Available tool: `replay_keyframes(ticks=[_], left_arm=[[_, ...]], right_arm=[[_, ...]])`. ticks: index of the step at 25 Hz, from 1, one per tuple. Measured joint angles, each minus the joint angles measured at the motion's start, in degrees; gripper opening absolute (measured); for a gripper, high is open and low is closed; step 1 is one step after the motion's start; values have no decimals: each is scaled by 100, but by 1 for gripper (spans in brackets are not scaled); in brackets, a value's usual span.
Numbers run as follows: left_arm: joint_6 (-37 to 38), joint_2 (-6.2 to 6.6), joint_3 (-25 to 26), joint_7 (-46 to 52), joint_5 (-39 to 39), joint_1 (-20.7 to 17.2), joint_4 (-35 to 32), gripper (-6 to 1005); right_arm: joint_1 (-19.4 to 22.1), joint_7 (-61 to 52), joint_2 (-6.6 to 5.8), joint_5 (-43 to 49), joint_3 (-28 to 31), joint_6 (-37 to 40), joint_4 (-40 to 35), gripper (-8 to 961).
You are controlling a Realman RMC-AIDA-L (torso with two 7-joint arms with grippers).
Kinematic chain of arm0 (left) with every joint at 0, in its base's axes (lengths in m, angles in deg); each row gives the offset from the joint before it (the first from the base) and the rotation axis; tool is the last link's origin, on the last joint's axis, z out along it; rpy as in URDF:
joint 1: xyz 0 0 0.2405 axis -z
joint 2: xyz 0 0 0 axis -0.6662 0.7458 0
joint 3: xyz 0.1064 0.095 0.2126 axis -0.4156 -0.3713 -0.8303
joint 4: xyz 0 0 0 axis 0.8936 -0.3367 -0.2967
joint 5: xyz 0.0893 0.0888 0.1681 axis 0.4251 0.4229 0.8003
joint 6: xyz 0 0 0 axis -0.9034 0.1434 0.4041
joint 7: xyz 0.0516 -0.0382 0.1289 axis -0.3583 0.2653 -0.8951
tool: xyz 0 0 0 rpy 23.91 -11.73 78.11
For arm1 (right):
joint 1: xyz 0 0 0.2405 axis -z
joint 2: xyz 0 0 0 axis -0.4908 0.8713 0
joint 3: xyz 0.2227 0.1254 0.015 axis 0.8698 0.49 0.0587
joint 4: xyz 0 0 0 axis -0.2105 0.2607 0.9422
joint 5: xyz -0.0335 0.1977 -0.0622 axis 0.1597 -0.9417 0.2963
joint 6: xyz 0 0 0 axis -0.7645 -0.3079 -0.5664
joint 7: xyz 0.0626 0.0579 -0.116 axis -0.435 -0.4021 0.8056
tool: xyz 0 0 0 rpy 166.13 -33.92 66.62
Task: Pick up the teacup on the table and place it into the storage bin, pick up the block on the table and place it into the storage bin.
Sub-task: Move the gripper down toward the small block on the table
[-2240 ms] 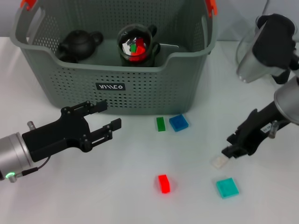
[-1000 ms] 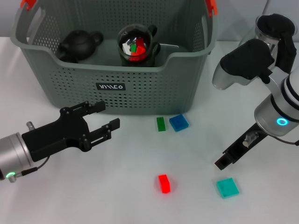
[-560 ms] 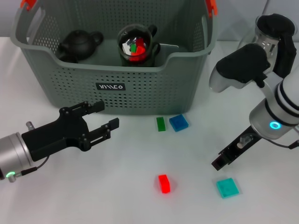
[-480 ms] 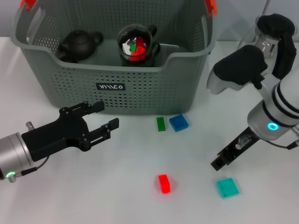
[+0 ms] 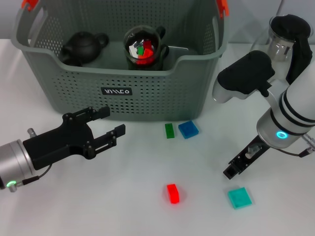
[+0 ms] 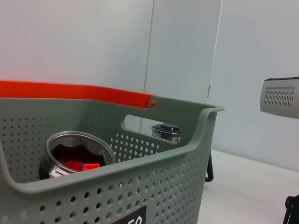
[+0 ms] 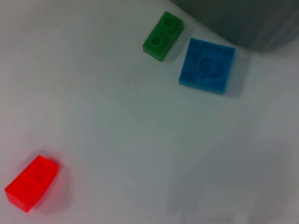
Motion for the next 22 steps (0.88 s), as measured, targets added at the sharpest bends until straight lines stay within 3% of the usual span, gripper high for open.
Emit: replay_keyframes(ticks=[22], left_arm=[[1, 0, 0, 13, 0, -8, 0, 627]], right_arm=[[-33, -10, 2, 10, -305, 14, -193, 575]])
